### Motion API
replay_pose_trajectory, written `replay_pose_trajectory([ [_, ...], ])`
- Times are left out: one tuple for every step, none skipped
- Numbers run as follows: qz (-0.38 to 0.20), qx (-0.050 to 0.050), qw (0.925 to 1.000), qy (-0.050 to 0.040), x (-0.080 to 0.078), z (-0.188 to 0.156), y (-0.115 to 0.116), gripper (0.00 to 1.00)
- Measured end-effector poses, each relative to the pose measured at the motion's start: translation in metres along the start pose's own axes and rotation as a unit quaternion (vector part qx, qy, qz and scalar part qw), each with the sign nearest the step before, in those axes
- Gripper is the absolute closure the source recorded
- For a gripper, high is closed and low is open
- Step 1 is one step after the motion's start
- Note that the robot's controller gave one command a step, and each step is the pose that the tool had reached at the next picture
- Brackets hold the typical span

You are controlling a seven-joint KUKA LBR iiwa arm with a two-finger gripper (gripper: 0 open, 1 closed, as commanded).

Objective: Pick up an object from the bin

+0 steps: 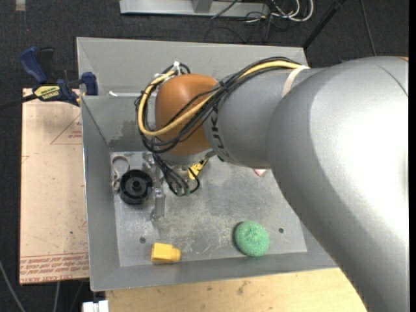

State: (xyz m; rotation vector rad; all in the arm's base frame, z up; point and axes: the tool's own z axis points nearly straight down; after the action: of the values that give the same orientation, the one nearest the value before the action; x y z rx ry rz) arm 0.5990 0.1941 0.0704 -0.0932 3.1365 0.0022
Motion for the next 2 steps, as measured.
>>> replay_pose_trajectory([
  [-0.109, 0.000, 0.9940, 0.0004, -0.0170, -0.0197, 0.0155, 1.00],
  [-0.109, -0.001, 0.9940, 0.0004, -0.0168, -0.0197, 0.0164, 0.00],
])
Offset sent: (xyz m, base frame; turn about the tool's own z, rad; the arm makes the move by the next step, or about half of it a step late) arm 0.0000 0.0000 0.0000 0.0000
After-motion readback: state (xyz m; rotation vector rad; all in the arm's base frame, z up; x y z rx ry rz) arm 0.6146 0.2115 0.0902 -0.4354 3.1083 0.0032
